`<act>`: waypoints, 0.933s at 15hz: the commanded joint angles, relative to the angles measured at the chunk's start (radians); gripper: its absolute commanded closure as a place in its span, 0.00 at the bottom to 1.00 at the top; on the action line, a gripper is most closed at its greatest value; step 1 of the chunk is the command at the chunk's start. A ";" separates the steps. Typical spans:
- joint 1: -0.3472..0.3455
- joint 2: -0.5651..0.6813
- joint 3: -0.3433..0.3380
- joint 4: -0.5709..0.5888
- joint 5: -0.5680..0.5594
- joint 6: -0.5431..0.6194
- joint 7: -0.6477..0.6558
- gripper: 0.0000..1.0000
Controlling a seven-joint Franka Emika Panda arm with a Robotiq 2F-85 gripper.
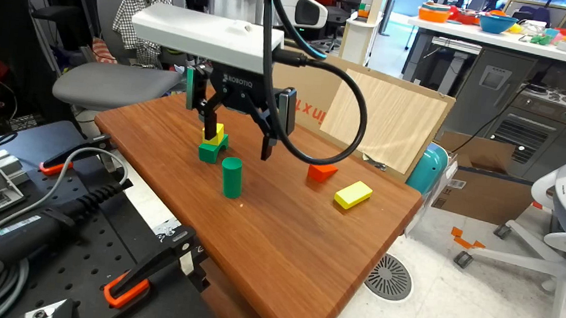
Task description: Move the green cylindrical block to the left and then move it to the right
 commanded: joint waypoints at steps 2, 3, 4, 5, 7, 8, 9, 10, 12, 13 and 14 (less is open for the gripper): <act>0.041 0.060 -0.033 0.007 -0.105 0.098 0.085 0.00; 0.045 0.072 -0.034 0.009 -0.116 0.097 0.095 0.00; 0.052 0.082 -0.039 0.011 -0.131 0.094 0.115 0.00; 0.058 0.092 -0.044 0.013 -0.144 0.090 0.131 0.00; 0.066 0.111 -0.048 0.020 -0.152 0.082 0.150 0.00; 0.072 0.117 -0.052 0.022 -0.158 0.078 0.159 0.00; 0.075 0.123 -0.055 0.026 -0.162 0.070 0.167 0.07; 0.078 0.128 -0.061 0.029 -0.168 0.070 0.179 0.20; 0.085 0.138 -0.072 0.037 -0.176 0.067 0.197 0.33; 0.088 0.143 -0.078 0.041 -0.181 0.068 0.206 0.41; 0.090 0.144 -0.081 0.042 -0.185 0.069 0.214 0.48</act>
